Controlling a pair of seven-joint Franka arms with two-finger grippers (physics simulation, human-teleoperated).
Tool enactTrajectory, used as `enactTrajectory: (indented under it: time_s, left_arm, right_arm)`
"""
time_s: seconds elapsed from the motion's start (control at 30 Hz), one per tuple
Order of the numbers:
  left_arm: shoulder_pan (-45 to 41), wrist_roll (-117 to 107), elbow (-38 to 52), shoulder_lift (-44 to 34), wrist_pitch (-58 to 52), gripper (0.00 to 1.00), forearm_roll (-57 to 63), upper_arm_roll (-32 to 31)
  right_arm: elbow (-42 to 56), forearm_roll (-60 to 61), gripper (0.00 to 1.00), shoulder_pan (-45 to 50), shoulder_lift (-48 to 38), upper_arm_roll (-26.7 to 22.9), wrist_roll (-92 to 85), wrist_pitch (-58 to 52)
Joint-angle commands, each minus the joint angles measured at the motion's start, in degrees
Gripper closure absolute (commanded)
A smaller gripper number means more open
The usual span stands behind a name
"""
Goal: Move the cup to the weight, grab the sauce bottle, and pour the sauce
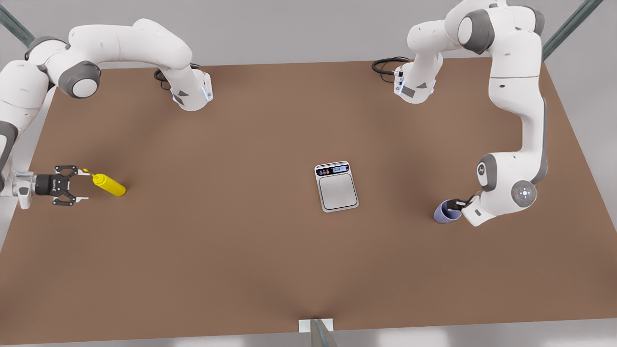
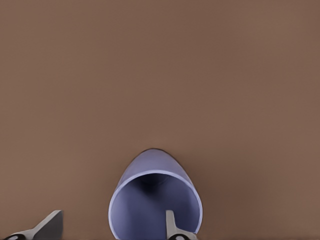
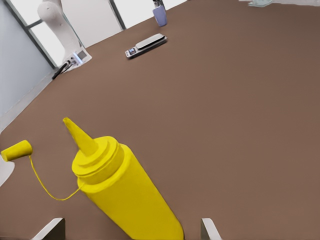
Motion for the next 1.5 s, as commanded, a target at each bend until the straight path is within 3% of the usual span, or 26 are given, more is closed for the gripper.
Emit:
enactTrajectory:
  time_s: [0.0,0.17,0.2,0.33,0.37,0.6,0.67,0.7,0.83,0.93,1.0,1.47]
  left_arm:
    - [0.03,4.94,-0.08,0.49,2.21,0.0,0.07,0.03]
    - [0.29,4.94,-0.08,1.37,3.26,0.09,0.07,0.03]
    - [0.29,4.94,-0.08,1.72,3.53,0.16,-0.02,0.03]
    - [0.21,4.76,-0.08,2.16,3.36,0.71,-2.57,0.03]
    - [0.21,4.76,-0.08,2.16,3.18,0.79,-2.57,0.03]
    - [-2.34,-0.24,0.45,-2.84,-2.27,0.79,-2.57,-0.06]
    - [-11.3,-15.79,3.78,-4.69,-10.43,0.79,-2.31,-0.06]
    - [-12.27,-22.29,7.83,-4.17,-14.4,0.79,-2.39,-1.9]
    - [-16.4,-40.66,10.2,-3.64,-15.63,0.79,-2.04,-10.51]
    - [-23.26,-54.11,10.29,-2.94,-13.88,0.79,-2.13,-10.95]
    - [-23.96,-55.97,11.43,-0.91,-7.99,0.79,-2.04,-11.31]
    - [-26.78,-56.41,13.45,6.12,-5.26,0.79,-2.13,-11.31]
  right_arm:
    - [-0.49,0.48,0.0,0.05,0.25,0.08,-36.86,-0.49]
    - [-1.1,0.4,0.0,-0.03,1.13,0.08,-37.21,-0.49]
    - [-1.54,0.4,0.0,-0.03,1.31,0.08,-37.39,-0.67]
    - [-2.33,0.13,0.0,-0.12,1.39,0.08,-37.65,-0.75]
    - [-2.33,0.05,0.0,-0.12,1.48,0.08,-37.65,-0.75]
    - [-2.42,0.75,0.0,-0.03,2.8,0.08,-37.65,-0.75]
    - [-2.42,1.1,0.0,0.14,2.8,0.08,-37.56,-0.67]
    - [-2.42,1.1,0.0,0.23,2.89,0.08,-37.56,-0.67]
    - [-2.77,1.89,0.0,0.67,3.24,0.17,-37.56,-0.67]
    - [-3.65,1.98,0.0,0.93,3.33,0.17,-37.56,-0.67]
    - [-4.44,2.42,0.0,1.2,3.24,0.17,-37.56,-0.58]
    - [-6.9,3.65,0.0,3.31,3.33,0.34,-37.21,-0.58]
